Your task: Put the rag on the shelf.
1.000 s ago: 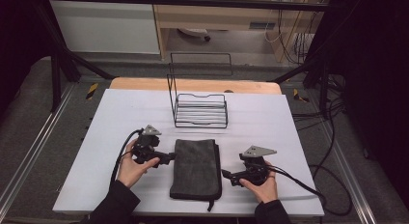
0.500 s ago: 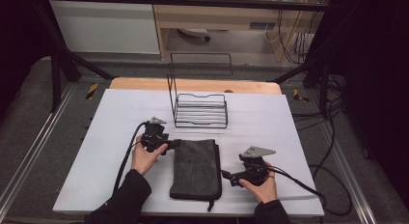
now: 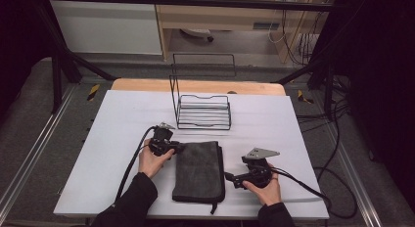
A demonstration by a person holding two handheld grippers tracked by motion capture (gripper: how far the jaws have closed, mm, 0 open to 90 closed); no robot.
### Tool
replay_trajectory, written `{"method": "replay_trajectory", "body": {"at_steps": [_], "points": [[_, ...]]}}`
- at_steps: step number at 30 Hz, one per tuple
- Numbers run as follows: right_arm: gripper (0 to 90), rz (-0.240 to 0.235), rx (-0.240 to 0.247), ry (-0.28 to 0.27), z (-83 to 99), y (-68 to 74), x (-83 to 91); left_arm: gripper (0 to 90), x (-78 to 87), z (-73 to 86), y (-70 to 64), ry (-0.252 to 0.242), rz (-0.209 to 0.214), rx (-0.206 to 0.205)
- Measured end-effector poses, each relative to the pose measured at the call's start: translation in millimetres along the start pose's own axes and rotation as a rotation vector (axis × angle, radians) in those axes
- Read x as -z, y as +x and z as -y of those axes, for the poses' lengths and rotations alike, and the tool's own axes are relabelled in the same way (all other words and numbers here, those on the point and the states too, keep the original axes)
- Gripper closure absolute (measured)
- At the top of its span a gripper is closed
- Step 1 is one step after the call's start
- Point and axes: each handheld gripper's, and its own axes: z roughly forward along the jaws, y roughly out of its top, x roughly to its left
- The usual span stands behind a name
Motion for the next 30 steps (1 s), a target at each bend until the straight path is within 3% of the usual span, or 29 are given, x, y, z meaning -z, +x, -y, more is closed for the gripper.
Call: {"method": "replay_trajectory", "body": {"at_steps": [8,13,19,23,25,26,30], "points": [[4.4,0.004,-0.026,-0.029,-5.1,-4.7,-1.6,74.9,-1.5,2.1,-3.2,0.004,0.001,-0.019],[2.6,0.025,-0.031,-0.057,-17.8,-8.3,-4.5,77.7,-2.3,2.7,-4.0,0.005,0.006,-0.028],[3.2,0.047,-0.045,-0.079,-40.3,-10.5,-22.0,78.7,-3.1,2.9,-10.6,0.001,-0.04,-0.05],[9.0,0.07,-0.058,-0.048,-50.7,-13.2,-42.0,79.0,-3.5,3.4,-12.4,-0.003,-0.052,-0.061],[16.8,0.082,-0.066,-0.022,-56.2,-15.2,-56.5,79.0,-3.5,3.2,-10.7,-0.003,-0.041,-0.053],[16.8,0.082,-0.066,-0.022,-56.2,-15.2,-56.5,79.0,-3.4,3.0,-9.8,0.0,-0.036,-0.051],[31.1,0.111,-0.087,0.02,-61.4,-17.6,-73.2,79.0,-3.7,3.3,-9.3,-0.004,-0.03,-0.045]]}}
